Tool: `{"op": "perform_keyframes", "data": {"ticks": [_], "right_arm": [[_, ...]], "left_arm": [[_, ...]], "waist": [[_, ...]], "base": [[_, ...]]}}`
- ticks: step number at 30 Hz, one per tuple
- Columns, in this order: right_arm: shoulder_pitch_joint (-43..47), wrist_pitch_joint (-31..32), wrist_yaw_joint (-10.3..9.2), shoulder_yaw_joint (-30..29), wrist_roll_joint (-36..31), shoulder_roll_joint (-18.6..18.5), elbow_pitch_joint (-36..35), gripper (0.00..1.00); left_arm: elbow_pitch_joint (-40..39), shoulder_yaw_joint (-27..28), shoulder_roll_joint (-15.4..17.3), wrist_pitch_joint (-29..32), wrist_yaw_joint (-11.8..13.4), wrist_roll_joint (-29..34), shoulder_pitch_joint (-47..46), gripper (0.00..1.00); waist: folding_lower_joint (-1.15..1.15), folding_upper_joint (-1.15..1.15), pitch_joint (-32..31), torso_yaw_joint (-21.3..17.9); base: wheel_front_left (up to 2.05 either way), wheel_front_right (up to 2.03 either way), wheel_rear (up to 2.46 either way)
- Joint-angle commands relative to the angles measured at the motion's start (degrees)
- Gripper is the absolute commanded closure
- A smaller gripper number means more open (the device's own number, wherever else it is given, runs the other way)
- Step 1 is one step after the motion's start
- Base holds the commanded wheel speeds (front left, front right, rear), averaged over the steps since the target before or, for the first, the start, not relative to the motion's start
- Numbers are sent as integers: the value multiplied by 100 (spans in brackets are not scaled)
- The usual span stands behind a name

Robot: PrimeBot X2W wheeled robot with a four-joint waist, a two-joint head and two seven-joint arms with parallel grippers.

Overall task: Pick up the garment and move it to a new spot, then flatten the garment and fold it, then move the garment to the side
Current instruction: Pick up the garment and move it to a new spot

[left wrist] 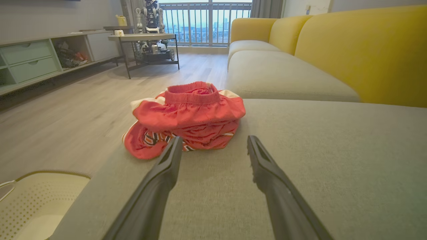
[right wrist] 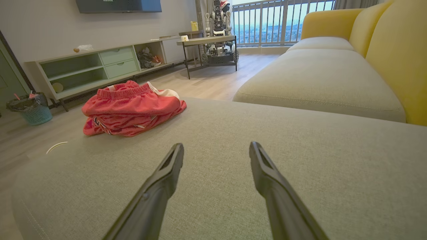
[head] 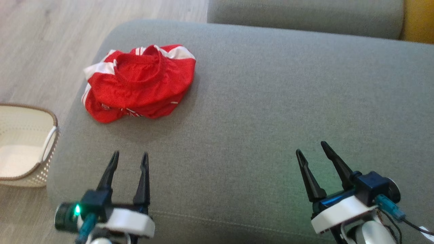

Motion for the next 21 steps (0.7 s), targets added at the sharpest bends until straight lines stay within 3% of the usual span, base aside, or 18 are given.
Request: {"op": "perform_keyframes", "data": {"ticks": [1, 8, 14, 21], "right_arm": [[-305, -54, -1, 140, -92, -66, -203, 0], [-525, -54, -1, 166, -212, -66, -281, 0], [-805, -54, -1, 194, -251, -66, -342, 0], [-1031, -54, -1, 262, -254, -66, -425, 0]], "left_arm": [[-169, 234, -3, -71, -72, 67, -595, 0], [174, 424, 268, -71, -368, 80, -1820, 0], [1388, 627, 722, 243, -583, 2, -3267, 0], [2383, 883, 1060, 986, -850, -832, -4607, 0]], "waist": [[0, 0, 209, -14], [0, 0, 712, -171], [0, 0, 1216, -415], [0, 0, 1733, -680]], "base": [[0, 0, 0], [0, 0, 0], [0, 0, 0], [0, 0, 0]]}}
